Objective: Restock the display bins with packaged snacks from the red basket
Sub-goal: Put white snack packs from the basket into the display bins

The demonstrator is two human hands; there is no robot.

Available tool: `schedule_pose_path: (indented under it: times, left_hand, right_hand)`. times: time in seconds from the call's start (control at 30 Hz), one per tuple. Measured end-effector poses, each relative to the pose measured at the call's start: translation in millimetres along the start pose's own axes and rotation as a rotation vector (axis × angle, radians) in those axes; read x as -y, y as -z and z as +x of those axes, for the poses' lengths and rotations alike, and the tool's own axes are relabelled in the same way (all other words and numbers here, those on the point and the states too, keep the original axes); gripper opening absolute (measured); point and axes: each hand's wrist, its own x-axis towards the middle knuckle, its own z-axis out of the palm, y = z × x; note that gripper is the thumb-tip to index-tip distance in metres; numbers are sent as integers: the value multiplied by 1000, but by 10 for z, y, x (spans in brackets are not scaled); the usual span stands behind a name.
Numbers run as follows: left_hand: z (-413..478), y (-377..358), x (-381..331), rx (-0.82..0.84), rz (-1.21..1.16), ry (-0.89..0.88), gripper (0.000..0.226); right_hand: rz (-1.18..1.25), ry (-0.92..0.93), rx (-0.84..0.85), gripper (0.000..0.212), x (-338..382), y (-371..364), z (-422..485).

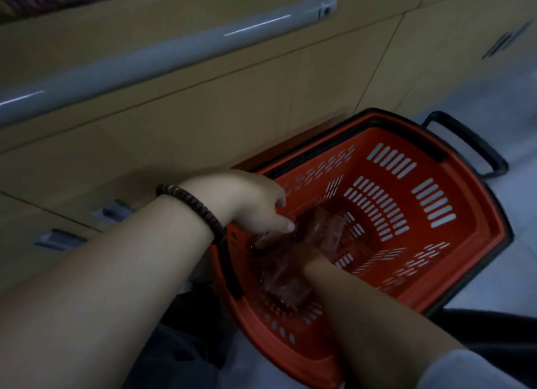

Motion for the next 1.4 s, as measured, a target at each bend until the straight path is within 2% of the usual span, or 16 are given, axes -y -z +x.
schedule_pose_path:
  times: [0.2,0.3,0.43,0.47,0.53,0.63,0.7,0.77,0.9,0.97,1.07,1.13,1.17,1.27,1.33,1.4]
  left_hand:
    - [-68,49,23,2,26,9,64]
    - [-128,85,68,-33,11,18,57]
    - [-115,73,219,-164,-102,55,48]
    - [-122,71,247,-187,-200,68,46]
    - [-193,68,241,-161,-552,108,47]
    - [-327,71,168,-57,-1133,82,74]
    - [-365,75,110,-90,-1296,32,95]
    - [-363,79,32,-105,-1413,-5,105]
    - [-422,136,-268,30,-1583,-312,79]
    - [-455,171,-387,-80,-1592,-325,78]
    - [-480,219,-483,-245,-1543,-298,63]
    - [-417,213,-482,-371,-1552,-269,65]
    - [-373,208,-489,-448,-1576,-270,68]
    - [-251,178,-528,-655,-1607,-249,72]
    - [-282,174,-594,-713,-1591,-258,48]
    - [-271,164,-620,-713,-1570,-289,41]
  right_hand:
    - [-182,39,71,43,-18,369,-152]
    - [-205,73,31,71,-46,896,-389]
    - [-113,182,5,80,-32,1782,-1036]
    - [-70,225,-52,86,-37,2017,-1245]
    - [-16,285,-214,90,-63,2387,-1656]
    - [110,394,-423,67,-158,2692,-2063]
    - [298,462,-492,61,-222,2742,-2266]
    - [506,556,-520,60,-235,2706,-2429]
    - [725,686,-503,61,-137,2600,-2650]
    - [727,696,-486,71,-145,2614,-2683]
    - [812,698,-279,85,-278,2696,-2699]
    - [972,728,-179,89,-352,2728,-2688]
    - [1062,703,-196,93,-358,2735,-2679]
    - [1184,497,-389,117,-311,2697,-2600]
    - [1242,401,-435,104,-247,2674,-2581]
    - [1233,367,-442,70,-203,2657,-2535]
